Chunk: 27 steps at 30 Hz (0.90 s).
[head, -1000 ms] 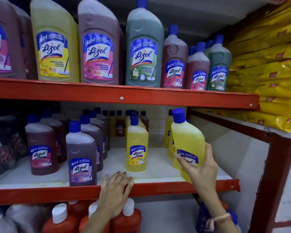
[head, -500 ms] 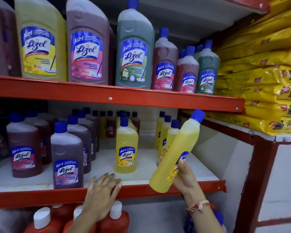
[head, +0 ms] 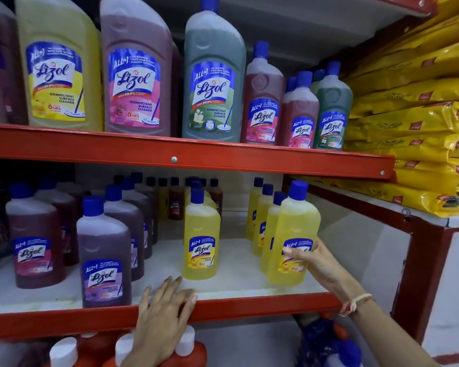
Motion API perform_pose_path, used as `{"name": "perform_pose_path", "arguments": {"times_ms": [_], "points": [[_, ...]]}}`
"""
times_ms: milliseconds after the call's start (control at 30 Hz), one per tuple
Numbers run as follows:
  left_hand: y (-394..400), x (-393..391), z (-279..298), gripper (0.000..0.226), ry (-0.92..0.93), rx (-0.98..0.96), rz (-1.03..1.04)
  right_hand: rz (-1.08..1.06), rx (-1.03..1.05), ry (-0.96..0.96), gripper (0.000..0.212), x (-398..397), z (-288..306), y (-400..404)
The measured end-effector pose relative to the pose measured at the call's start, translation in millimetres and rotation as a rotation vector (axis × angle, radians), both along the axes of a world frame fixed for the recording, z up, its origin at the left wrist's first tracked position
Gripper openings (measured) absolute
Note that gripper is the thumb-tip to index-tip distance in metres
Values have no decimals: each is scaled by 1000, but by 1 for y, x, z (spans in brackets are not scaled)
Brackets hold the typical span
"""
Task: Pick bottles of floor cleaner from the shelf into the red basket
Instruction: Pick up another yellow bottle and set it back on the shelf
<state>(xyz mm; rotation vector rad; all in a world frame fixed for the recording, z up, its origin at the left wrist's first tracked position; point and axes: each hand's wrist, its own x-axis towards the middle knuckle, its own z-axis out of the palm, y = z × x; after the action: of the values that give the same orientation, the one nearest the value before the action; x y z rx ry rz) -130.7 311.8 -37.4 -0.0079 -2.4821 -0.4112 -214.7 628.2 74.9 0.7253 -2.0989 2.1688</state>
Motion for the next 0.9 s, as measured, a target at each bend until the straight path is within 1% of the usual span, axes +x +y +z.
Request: {"name": "perform_pose_path", "arguments": {"times_ms": [133,433,567,700,900], "points": [[-2,0,-1,88,3,8,1,-30,57,-61,73,-10,-15,7],[-1,2,0,87,-6,-8,-17,-2,87,-121,70,-18,-39,12],[-2,4,1,74,-59,-30,-8,12,115,-130,67,-21,-38,14],[-2,5,1,68,-96,-48,-5,41,151,-136,76,-21,-33,16],[-4,6,1,69,-85,-49,-15,57,175,-137,76,-20,-30,17]]}}
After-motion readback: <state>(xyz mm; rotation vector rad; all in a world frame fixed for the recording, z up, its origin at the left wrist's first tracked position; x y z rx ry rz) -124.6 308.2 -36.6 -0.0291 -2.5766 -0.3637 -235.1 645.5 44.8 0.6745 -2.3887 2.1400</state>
